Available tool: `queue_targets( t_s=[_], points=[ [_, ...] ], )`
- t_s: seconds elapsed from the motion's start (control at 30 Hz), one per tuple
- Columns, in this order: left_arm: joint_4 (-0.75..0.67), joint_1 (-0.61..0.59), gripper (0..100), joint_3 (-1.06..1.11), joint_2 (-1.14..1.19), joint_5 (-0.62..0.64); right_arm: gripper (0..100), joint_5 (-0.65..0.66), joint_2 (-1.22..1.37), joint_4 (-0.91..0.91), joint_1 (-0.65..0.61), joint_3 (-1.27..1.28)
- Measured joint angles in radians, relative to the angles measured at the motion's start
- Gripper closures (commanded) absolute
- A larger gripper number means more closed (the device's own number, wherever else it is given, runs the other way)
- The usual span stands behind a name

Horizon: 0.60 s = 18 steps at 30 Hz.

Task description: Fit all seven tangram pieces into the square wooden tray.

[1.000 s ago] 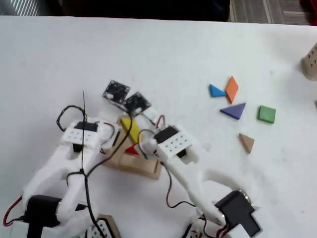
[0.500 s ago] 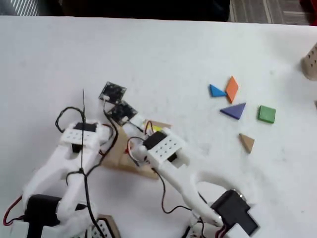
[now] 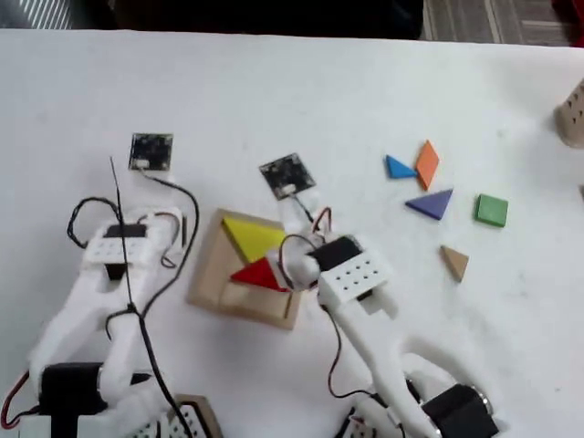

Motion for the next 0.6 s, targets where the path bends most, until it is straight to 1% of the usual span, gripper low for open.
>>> queue_targets(
  t_s=[0.13,0.3,0.37,0.6],
  points=[
    [0.0,-0.009,98,0.0,0.0,0.029,98.1,-0.003,0.058,-0.012,0.0,0.0],
    [0.0,-0.107,98,-0.011,0.0,0.161,98.1,-0.003,0.15,-0.055,-0.08,0.0],
    [0.0,-0.135,98,-0.012,0.0,0.176,98.1,-0.003,0.16,-0.057,-0.114,0.0],
    [0.0,-0.143,98,-0.012,0.0,0.184,98.1,-0.009,0.161,-0.061,-0.229,0.0]
  ],
)
